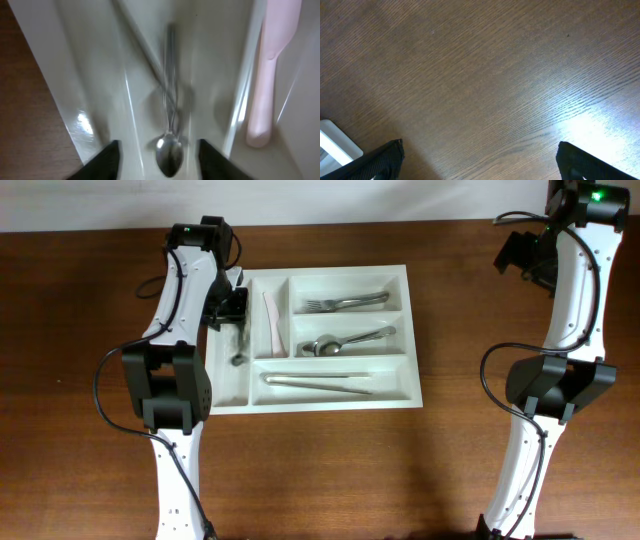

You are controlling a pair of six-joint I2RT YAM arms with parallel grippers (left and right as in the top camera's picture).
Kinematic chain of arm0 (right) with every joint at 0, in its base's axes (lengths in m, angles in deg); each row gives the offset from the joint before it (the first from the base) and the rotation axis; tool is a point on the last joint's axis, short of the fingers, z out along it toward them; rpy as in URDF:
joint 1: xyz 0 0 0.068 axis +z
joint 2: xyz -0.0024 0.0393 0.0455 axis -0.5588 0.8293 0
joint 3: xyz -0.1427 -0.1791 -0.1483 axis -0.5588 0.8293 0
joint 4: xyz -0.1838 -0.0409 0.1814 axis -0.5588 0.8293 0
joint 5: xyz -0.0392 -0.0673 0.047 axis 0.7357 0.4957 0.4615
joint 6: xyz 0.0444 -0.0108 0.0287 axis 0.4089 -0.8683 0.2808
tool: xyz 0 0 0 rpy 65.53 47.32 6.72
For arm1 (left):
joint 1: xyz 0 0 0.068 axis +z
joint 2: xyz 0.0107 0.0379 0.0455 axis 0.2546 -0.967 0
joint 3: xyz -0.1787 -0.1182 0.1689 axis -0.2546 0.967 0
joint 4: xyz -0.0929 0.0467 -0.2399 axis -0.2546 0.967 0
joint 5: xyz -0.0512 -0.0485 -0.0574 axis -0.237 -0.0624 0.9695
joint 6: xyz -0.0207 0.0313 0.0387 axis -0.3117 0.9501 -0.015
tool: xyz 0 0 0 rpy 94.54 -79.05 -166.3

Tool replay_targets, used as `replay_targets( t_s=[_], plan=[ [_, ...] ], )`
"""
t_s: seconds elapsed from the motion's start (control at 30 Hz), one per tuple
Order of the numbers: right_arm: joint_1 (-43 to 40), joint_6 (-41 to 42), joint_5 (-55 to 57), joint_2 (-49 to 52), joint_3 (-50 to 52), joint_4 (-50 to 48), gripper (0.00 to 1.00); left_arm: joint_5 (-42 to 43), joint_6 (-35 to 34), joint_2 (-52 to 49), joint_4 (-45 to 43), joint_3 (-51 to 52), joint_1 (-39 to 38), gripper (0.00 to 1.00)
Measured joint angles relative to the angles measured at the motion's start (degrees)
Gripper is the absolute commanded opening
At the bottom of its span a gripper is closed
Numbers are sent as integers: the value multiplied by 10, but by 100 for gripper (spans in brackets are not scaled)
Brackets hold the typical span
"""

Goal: Pack container
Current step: 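Carry the second spoon with the left gripper into the left compartment, then open the left gripper to release the spoon and withdraw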

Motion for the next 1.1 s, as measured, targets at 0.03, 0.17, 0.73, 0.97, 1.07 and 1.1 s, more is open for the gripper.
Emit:
replay_targets(
  t_s=[0.03,0.17,0.73,0.97,1.07,1.1],
  plan=[
    [0,0,0,0,0,0,99,0,-2,0,0,0,0,62],
    [0,0,0,0,0,0,99,0,-2,0,1,0,0,62],
    [0,0,0,0,0,0,99,23,-2,0,28,-61,0,68],
    [0,0,0,0,0,0,99,26,-1,28,63,-139,0,81],
    [0,0,0,0,0,0,99,21,-2,69,74,-150,0,86],
    [0,0,0,0,0,0,99,17,-2,81,77,-152,0,86]
  ],
)
